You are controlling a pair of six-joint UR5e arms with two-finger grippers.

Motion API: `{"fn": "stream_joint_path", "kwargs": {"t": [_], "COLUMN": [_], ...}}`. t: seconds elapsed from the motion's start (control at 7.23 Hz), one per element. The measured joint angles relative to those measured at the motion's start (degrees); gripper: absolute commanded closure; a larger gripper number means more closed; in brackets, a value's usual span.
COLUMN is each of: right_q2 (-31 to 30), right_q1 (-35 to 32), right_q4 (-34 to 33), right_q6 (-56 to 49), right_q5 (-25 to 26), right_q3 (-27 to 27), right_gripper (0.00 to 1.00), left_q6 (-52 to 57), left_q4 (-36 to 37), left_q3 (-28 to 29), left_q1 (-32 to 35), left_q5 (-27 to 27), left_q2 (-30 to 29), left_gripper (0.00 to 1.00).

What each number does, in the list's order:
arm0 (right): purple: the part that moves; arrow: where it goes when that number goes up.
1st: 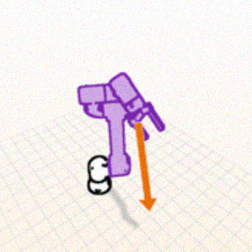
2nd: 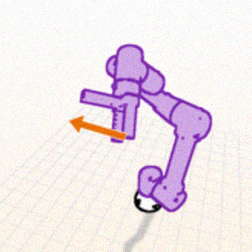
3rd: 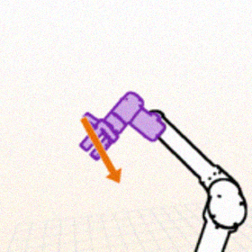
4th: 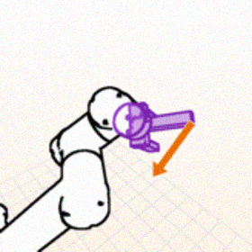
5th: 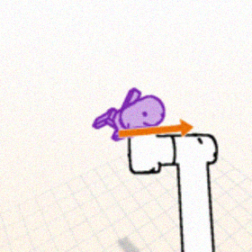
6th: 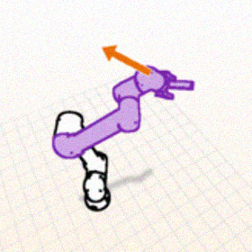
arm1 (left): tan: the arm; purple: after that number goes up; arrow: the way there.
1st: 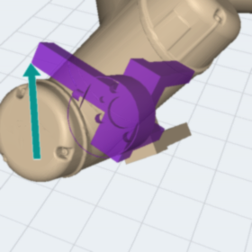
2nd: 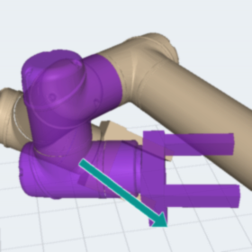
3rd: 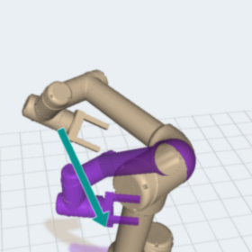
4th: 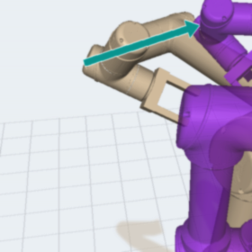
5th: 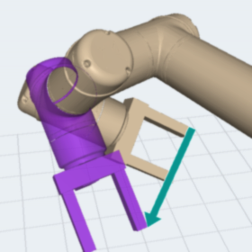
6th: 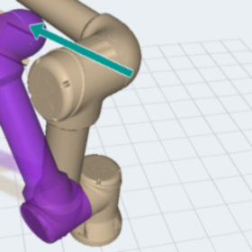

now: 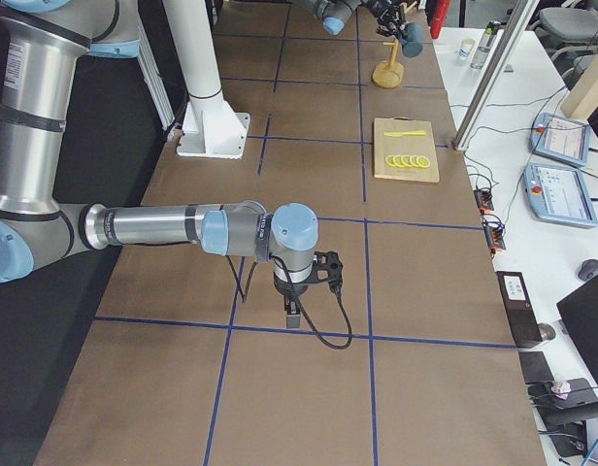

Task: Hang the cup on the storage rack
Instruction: 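Carry the mug with the left gripper toward the wooden rack, then hook the mug handle onto a peg of the wooden rack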

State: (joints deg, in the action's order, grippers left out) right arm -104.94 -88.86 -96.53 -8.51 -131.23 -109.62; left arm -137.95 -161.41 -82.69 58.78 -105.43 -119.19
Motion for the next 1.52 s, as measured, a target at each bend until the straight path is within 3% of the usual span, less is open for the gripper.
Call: {"fn": "stream_joint_path", "kwargs": {"t": [0.41, 1.52], "right_q2": [0.05, 0.77], "right_q1": [0.0, -0.03], "right_q4": [0.03, 0.11], "right_q6": [-0.09, -0.14], "right_q5": [0.07, 0.1], "right_q3": [0.01, 0.05], "right_gripper": [0.0, 0.0], "left_q6": [-12.86, -35.56], "left_q4": [-5.32, -40.02], "left_q3": [4.43, 22.5], "left_q1": [4.41, 7.49], "left_q5": [-2.14, -3.11], "left_q2": [-0.32, 0.97], "left_gripper": [1.0, 1.0]}}
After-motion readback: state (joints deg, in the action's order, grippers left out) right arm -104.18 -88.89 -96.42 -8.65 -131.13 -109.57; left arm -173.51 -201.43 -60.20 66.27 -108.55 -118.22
